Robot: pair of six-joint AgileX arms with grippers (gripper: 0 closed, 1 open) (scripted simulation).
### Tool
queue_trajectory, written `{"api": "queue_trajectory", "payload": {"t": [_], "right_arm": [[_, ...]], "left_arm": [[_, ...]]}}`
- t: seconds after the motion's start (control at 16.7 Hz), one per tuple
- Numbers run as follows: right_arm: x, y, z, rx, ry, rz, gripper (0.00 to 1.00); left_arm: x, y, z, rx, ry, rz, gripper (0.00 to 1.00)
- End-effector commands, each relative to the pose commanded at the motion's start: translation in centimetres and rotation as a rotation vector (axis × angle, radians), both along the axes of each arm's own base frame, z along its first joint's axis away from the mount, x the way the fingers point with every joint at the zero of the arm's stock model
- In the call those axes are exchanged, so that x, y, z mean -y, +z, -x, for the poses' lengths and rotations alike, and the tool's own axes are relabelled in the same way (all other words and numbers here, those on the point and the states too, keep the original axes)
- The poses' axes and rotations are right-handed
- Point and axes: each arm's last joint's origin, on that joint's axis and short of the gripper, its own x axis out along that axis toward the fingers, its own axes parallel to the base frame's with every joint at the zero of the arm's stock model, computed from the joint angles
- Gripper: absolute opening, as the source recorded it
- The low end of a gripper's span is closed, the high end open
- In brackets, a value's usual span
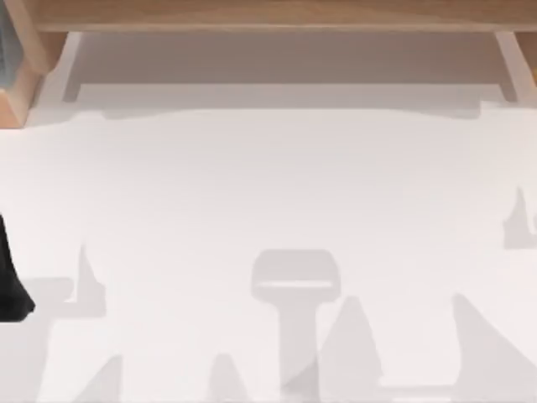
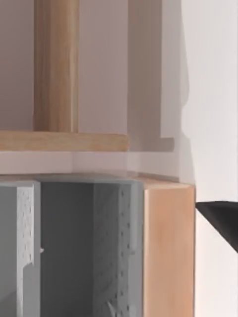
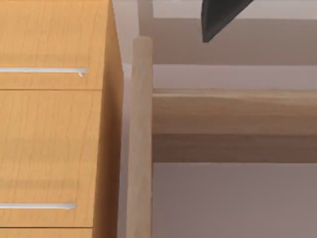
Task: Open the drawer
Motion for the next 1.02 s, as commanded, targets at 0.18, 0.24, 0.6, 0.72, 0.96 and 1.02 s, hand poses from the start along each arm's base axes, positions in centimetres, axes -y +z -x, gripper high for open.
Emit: {"api": "queue_trajectory", "payload": {"t": [0.18,0.24,0.6,0.72,0.96,1.02], "right_arm": [[1.3,0.3,-1.9,-0.007,-0.001,-0.003,1.0],[1.6,0.4,-2.3,-0.007,-0.001,-0.003,1.0],[1.9,0.3,-2.7,-0.008,0.002,-0.002,1.0],[2.0,0.5,-3.0,-0.003,0.003,0.012,1.0],[3.2,1.7,-5.5,0.03,0.002,0.175,1.0],[3.8,1.8,-6.6,0.034,0.0,0.242,1.0]], "left_arm": [[0.0,0.0,0.0,0.0,0.0,0.0,1.0],[0.0,0.0,0.0,0.0,0.0,0.0,1.0],[0.0,0.0,0.0,0.0,0.0,0.0,1.0],[0.0,0.0,0.0,0.0,0.0,0.0,1.0],[0.0,0.0,0.0,0.0,0.0,0.0,1.0],[0.0,0.0,0.0,0.0,0.0,0.0,1.0]]}}
